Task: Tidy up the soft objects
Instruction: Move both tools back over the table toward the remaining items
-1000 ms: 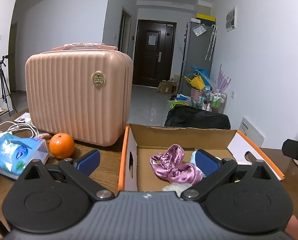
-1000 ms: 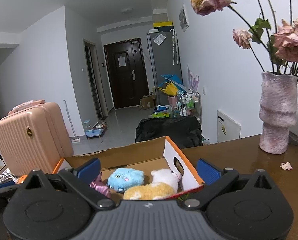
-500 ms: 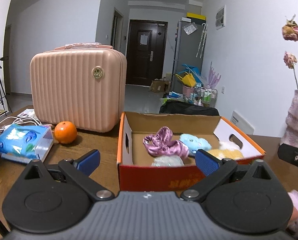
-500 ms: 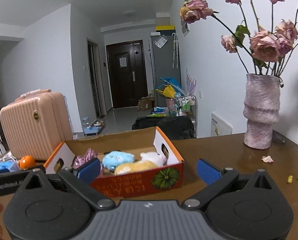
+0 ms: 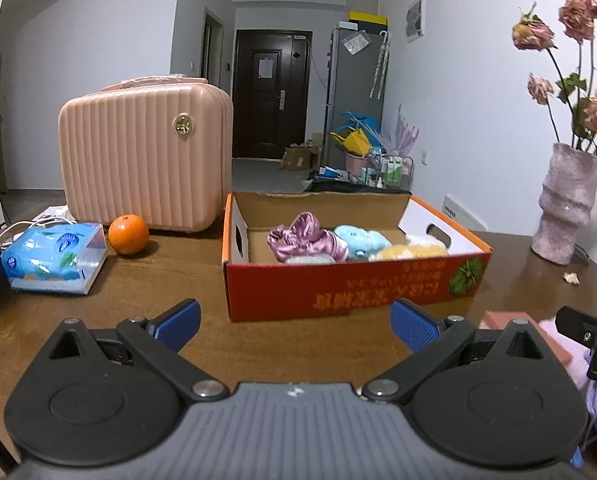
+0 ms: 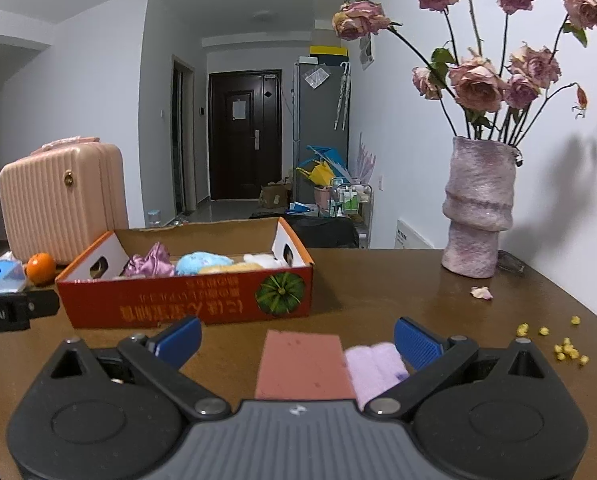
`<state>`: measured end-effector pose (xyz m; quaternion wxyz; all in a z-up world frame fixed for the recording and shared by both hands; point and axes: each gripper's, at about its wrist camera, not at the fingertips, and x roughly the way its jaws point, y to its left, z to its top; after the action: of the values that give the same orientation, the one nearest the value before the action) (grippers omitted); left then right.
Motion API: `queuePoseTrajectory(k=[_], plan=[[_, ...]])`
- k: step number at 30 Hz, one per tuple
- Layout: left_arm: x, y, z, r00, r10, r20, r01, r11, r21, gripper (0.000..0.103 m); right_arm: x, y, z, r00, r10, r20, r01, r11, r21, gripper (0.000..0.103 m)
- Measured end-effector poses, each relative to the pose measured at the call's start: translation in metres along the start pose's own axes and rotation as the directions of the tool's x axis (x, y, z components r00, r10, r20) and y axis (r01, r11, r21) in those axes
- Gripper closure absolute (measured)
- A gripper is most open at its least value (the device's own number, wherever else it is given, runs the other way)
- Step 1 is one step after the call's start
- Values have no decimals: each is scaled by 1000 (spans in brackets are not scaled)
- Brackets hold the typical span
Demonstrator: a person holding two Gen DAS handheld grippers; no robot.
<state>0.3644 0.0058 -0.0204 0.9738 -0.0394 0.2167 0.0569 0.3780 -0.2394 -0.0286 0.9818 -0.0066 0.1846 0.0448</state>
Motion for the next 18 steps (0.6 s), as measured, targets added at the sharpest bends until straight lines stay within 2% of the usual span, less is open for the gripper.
queuePoseTrajectory(k=[18], plan=[[-42,-15,-36,997,-56,-56,59,996,63,0,-52,-26,-35,1000,2,3,-2,1000,-25,0]])
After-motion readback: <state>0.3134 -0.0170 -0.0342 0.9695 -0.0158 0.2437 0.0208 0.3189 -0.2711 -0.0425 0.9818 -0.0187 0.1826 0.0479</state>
